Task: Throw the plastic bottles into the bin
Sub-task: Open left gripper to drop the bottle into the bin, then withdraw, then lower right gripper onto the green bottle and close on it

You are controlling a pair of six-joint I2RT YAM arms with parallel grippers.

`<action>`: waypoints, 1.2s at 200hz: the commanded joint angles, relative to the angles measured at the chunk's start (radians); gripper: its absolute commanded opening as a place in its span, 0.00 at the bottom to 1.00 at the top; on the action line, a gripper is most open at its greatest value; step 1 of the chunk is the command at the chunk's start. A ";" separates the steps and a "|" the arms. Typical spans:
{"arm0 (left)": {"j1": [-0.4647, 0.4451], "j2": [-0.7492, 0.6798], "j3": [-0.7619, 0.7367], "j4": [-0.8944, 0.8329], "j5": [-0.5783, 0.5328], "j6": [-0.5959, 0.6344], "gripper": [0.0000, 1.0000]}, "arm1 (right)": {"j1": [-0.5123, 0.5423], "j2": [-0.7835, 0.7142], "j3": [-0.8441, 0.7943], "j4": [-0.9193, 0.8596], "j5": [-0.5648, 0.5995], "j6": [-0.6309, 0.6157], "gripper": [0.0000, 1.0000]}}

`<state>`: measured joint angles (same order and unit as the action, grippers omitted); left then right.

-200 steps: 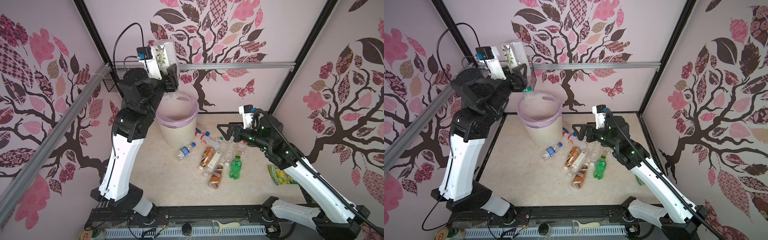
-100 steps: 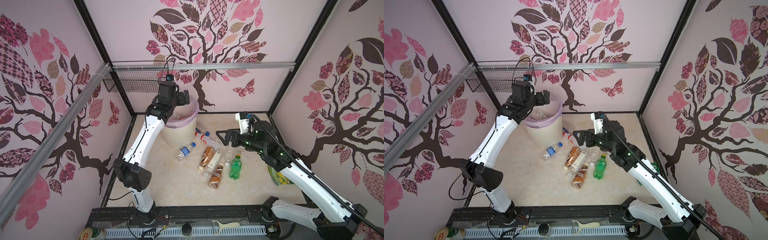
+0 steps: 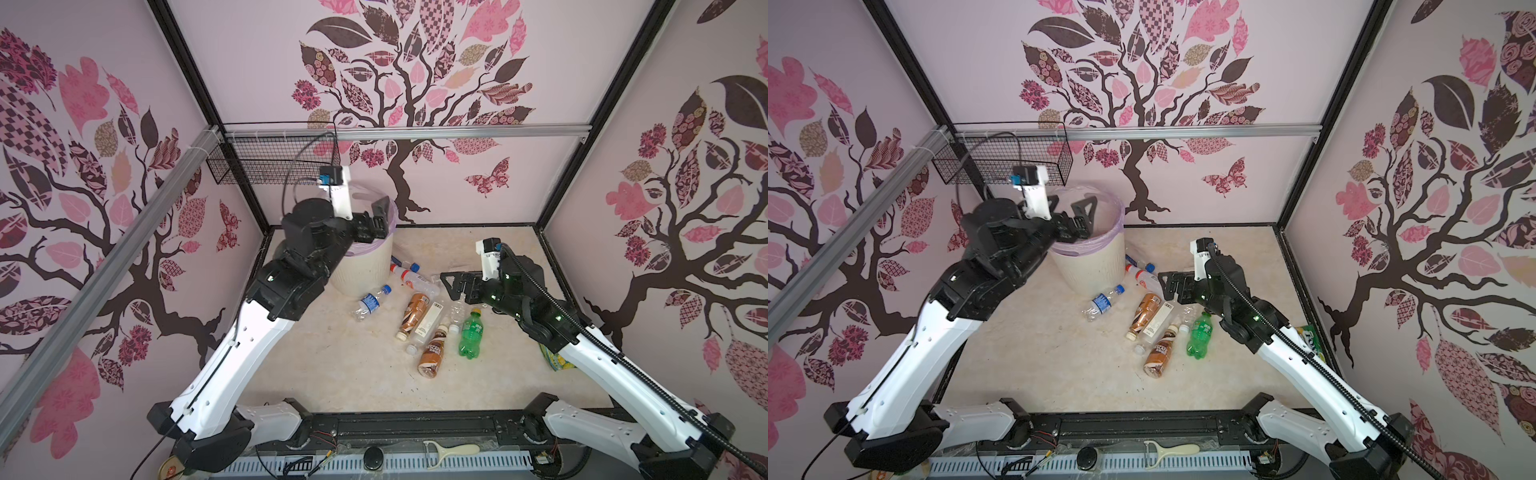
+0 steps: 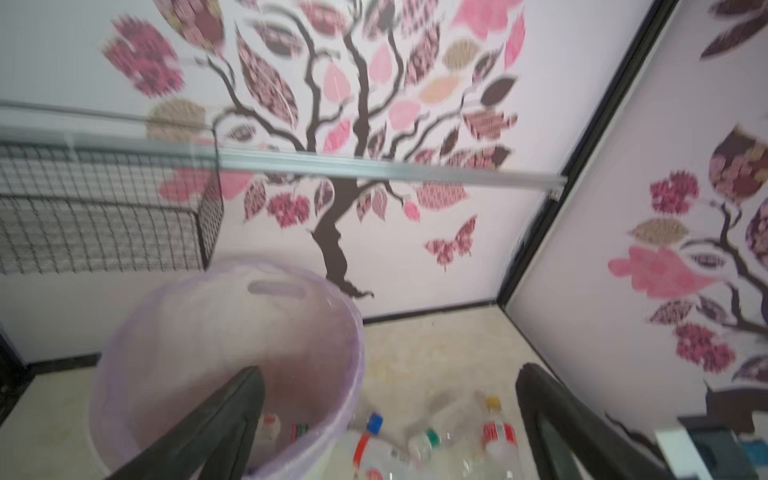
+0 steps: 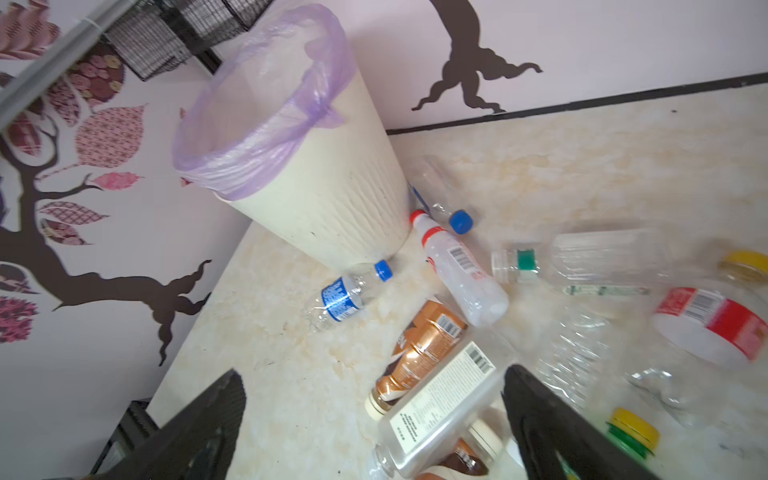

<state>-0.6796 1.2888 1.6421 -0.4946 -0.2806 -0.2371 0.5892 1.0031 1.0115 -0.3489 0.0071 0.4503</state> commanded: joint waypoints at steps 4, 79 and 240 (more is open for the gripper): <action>-0.101 0.017 -0.144 -0.019 -0.041 -0.052 0.98 | -0.003 -0.051 -0.093 -0.083 0.138 0.038 1.00; -0.258 0.031 -0.313 -0.030 -0.006 -0.222 0.98 | -0.008 -0.145 -0.416 -0.151 0.202 0.189 0.99; -0.279 0.031 -0.423 -0.039 0.007 -0.302 0.98 | -0.012 -0.010 -0.620 0.114 0.097 0.293 0.84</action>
<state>-0.9543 1.3266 1.2465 -0.5304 -0.2592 -0.5274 0.5808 0.9974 0.3988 -0.2546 0.1070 0.7334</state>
